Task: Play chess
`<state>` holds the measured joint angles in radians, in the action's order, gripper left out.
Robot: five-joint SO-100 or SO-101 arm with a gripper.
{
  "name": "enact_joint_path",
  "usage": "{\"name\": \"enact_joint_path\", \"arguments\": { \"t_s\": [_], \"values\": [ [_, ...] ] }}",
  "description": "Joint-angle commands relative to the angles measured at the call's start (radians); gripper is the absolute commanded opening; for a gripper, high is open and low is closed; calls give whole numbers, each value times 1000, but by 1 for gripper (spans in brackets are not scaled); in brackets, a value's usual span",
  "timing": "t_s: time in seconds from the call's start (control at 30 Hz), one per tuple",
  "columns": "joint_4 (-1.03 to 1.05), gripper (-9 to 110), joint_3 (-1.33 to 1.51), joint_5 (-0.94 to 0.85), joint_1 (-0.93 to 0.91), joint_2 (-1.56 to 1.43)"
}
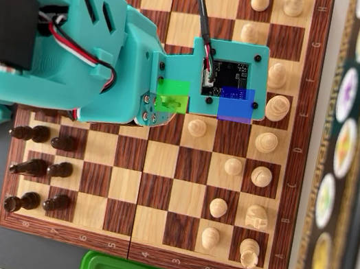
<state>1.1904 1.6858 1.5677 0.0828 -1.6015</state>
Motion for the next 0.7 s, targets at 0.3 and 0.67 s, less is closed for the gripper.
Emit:
{"name": "enact_joint_path", "arguments": {
  "t_s": [0.3, 0.67],
  "values": [
    [-38, 6, 38, 6, 17, -37],
    [-40, 6, 91, 6, 21, -37]
  ]
}}
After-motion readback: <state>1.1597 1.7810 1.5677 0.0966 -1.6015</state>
